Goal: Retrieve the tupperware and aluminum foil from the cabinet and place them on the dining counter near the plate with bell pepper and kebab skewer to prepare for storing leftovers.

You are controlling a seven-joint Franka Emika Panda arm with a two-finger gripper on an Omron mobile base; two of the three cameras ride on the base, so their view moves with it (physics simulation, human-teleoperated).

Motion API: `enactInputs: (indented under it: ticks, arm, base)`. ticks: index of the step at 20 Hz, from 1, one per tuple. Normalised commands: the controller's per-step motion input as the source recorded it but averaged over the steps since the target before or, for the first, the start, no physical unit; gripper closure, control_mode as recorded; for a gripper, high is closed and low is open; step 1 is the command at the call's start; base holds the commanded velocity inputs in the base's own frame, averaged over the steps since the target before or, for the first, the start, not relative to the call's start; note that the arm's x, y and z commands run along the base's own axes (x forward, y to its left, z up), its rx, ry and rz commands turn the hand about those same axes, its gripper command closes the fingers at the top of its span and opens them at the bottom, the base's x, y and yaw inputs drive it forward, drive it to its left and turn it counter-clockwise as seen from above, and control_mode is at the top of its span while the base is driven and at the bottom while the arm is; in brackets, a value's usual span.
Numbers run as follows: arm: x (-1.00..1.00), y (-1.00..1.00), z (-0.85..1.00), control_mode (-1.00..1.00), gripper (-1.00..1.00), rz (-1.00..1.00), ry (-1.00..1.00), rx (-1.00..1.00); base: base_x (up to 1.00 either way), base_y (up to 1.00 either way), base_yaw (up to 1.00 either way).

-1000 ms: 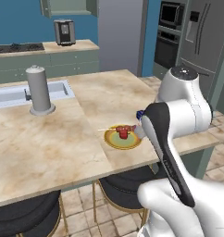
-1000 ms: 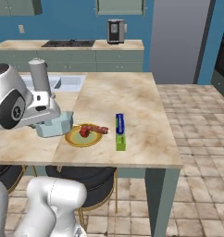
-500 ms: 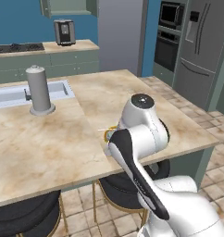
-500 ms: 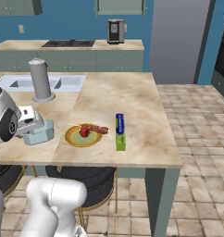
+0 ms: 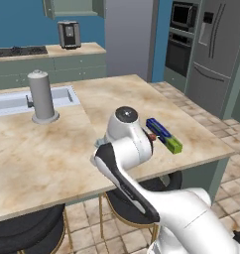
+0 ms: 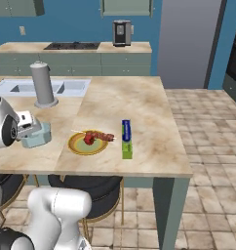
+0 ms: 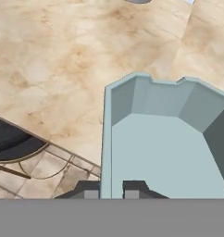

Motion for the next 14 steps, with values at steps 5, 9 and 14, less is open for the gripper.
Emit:
enactInputs:
  ticks: [5,9,14]
  arm:
    - [0.38,0.11,-0.25,-1.0,1.0,-0.01,0.0,0.1]
    - [0.4,0.0,-0.41,-1.0,1.0,0.0,0.0,0.1]
    - [0.45,0.0,-0.5,-1.0,1.0,0.0,0.0,0.04]
  base:
    - [0.0,0.0,0.0]
    - [0.0,0.0,0.0]
    - [0.0,0.0,0.0]
